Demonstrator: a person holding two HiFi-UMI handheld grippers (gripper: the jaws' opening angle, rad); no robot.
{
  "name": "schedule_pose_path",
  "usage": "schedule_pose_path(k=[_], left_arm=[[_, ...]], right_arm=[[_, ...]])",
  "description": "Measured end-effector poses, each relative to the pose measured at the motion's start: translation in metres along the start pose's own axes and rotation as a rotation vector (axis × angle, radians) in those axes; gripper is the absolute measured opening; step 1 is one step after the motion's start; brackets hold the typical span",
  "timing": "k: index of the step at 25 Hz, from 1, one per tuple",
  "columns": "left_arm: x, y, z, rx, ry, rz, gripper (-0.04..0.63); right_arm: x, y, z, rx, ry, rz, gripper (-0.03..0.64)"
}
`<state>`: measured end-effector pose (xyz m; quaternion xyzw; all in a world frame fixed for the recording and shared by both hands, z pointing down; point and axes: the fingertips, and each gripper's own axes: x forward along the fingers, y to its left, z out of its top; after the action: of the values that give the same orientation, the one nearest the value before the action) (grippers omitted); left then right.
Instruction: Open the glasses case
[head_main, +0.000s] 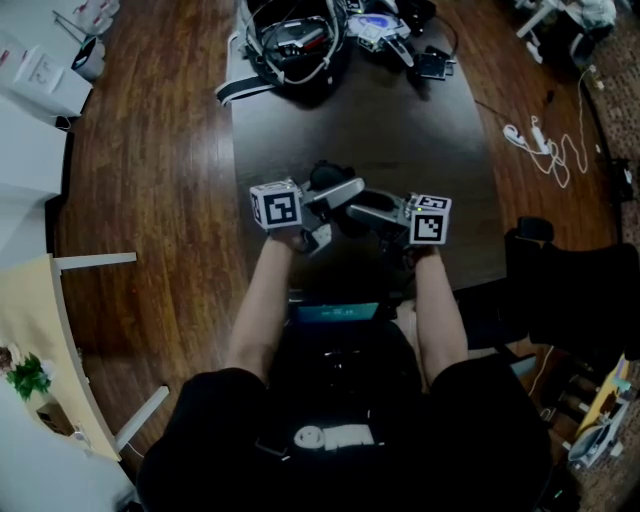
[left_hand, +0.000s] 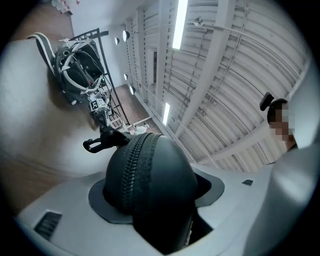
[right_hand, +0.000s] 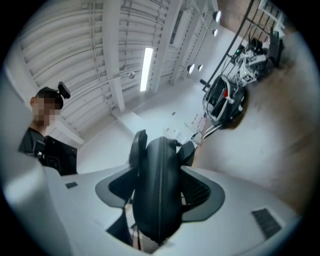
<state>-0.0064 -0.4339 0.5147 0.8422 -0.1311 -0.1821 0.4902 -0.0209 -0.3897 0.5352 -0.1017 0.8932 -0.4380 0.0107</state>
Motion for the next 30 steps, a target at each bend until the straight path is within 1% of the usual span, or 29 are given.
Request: schedule_pose_path(k=[2,4,5,6,7,9,11,12,14,15,16,19,21,23,26,27,30], left_arm=[[-0.004,0.003,0.011,0.004,-0.053,0.034,0.301],[-0.014,0.009,0.03,0.031,-0.142,0.1,0.298],[-0.021,0.012,0.041,0.042,-0.193,0.13,0.298],[-0.027,0.013,0.05,0.046,-0.24,0.146,0.296],[-0.032,0.012,0.058,0.047,-0.279,0.151,0.296],[-0.037,0.007,0.068,0.053,-0.326,0.141,0.296],[-0.036,0.001,0.071,0.069,-0.331,0.135,0.296],[-0.034,0.0,0.071,0.075,-0.325,0.139,0.296],[-0.032,-0.002,0.069,0.088,-0.315,0.163,0.295],[-0.031,-0.002,0.068,0.099,-0.312,0.178,0.296],[-0.03,-0.003,0.068,0.114,-0.311,0.193,0.295],[-0.03,-0.005,0.068,0.158,-0.309,0.222,0.295],[-0.031,-0.007,0.068,0.178,-0.313,0.227,0.294],[-0.032,-0.006,0.067,0.172,-0.321,0.232,0.293],[-0.031,-0.002,0.061,0.174,-0.31,0.242,0.291],[-0.03,-0.002,0.06,0.174,-0.303,0.242,0.29],[-0.028,0.0,0.053,0.185,-0.261,0.249,0.284]], right_arm=[[-0.006,-0.002,0.01,-0.069,-0.041,-0.057,0.296],[-0.02,-0.012,0.016,-0.115,-0.085,-0.133,0.288],[-0.029,-0.019,0.016,-0.15,-0.093,-0.189,0.288],[-0.037,-0.023,0.015,-0.212,-0.071,-0.256,0.287],[-0.041,-0.024,0.01,-0.301,-0.015,-0.328,0.287],[-0.039,-0.026,-0.006,-0.524,0.161,-0.475,0.287],[-0.032,-0.034,-0.019,-0.716,0.314,-0.614,0.288],[-0.03,-0.038,-0.021,-0.784,0.357,-0.676,0.269],[-0.029,-0.041,-0.018,-0.883,0.379,-0.773,0.135],[-0.027,-0.041,-0.017,-0.918,0.38,-0.8,0.067],[-0.025,-0.04,-0.017,-0.942,0.388,-0.812,0.051],[-0.017,-0.041,-0.023,-0.983,0.43,-0.815,0.051],[-0.013,-0.039,-0.024,-1.011,0.437,-0.821,0.064],[-0.012,-0.037,-0.024,-1.035,0.441,-0.838,0.061],[-0.014,-0.041,-0.024,-1.064,0.466,-0.882,0.055],[-0.016,-0.041,-0.024,-1.059,0.47,-0.893,0.025],[-0.017,-0.041,-0.03,-1.06,0.521,-0.89,0.015]])
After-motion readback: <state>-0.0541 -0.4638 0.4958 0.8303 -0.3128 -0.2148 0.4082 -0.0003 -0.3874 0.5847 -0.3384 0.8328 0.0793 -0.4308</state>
